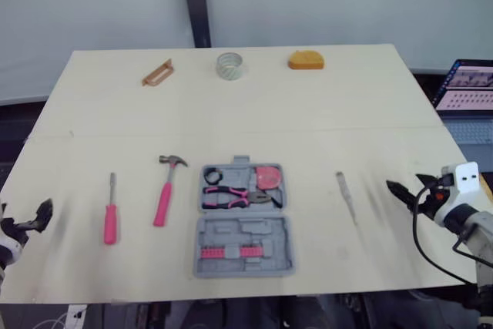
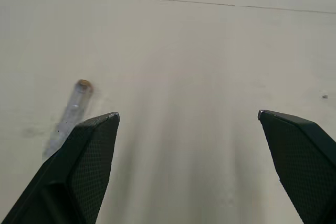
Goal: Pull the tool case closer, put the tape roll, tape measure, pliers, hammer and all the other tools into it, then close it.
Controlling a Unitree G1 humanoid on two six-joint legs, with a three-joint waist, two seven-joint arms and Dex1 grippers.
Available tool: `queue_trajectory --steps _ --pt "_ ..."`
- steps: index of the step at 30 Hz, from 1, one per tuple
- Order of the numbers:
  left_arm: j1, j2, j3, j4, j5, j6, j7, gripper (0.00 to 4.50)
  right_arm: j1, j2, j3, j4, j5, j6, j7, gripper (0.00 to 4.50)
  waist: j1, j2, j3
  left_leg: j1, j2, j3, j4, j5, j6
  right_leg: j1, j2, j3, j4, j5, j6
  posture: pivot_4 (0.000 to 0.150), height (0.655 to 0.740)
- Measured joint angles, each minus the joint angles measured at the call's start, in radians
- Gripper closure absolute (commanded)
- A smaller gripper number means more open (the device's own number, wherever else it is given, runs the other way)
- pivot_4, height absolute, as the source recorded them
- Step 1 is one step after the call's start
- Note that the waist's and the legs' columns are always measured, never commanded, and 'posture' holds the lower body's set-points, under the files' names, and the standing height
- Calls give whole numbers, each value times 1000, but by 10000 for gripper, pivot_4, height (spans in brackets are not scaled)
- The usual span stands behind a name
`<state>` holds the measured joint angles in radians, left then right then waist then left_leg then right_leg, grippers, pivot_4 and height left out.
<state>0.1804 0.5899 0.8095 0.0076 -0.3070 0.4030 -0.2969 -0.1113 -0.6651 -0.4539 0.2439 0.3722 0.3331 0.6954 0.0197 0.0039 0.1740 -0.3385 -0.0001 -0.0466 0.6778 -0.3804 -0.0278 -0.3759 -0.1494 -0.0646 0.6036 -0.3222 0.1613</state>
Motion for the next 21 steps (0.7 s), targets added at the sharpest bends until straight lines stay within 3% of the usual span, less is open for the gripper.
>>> queue_trajectory --steps 13,21 --pt "-18 -22 -19 8 -6 -1 48 93 7 9 -14 -18 6 -22 -50 183 1 0 0 0 0 0 0 0 0 0 0 0 0 0 0 1500 7400" --pt "-80 60 -299 -177 -61 -13 -252 93 85 45 -7 -305 87 136 -84 183 5 0 0 -1 0 -1 1 0 -1 0 0 0 1 0 0 1500 7400"
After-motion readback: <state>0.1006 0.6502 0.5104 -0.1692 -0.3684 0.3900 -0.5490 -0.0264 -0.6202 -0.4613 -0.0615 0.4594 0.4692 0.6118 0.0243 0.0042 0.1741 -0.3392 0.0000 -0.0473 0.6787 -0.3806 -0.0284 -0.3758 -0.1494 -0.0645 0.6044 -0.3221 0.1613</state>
